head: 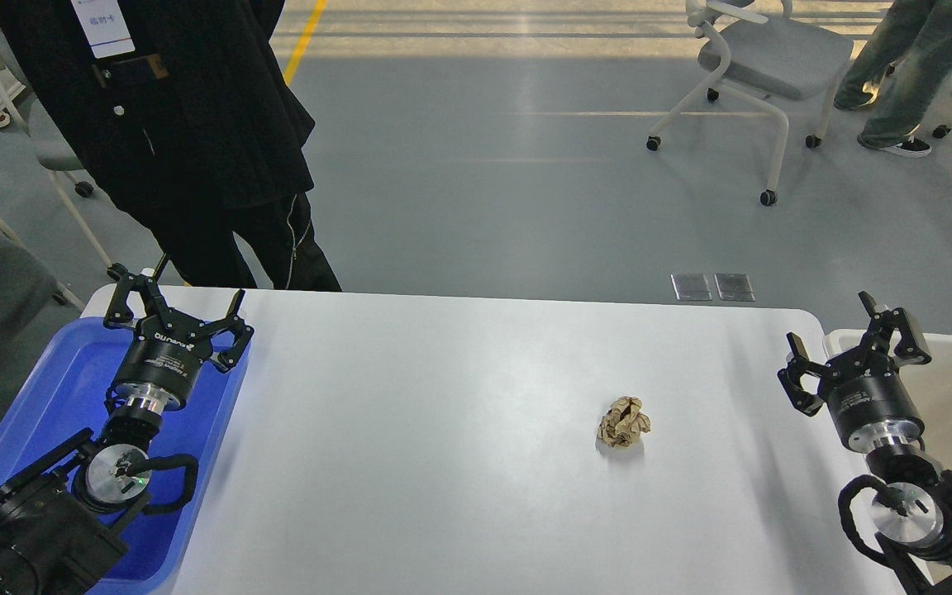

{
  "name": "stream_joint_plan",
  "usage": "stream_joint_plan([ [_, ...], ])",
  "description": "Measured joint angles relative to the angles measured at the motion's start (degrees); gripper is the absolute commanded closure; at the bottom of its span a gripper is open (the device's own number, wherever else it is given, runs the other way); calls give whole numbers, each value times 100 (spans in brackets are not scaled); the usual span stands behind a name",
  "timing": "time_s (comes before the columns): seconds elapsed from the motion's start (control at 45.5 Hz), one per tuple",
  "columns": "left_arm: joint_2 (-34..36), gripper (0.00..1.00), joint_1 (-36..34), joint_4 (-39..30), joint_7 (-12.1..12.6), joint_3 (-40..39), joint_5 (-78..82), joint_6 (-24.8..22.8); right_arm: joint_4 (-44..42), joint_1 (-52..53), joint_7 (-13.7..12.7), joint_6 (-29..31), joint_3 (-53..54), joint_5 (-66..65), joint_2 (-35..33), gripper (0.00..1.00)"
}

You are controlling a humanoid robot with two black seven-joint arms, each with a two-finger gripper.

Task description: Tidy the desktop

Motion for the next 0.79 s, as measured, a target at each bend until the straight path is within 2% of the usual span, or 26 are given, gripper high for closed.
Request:
stream_joint_plan([
  [0.791,1,0,-1,0,1,1,-1,10,-5,-4,-2,-40,154,19,-63,0],
])
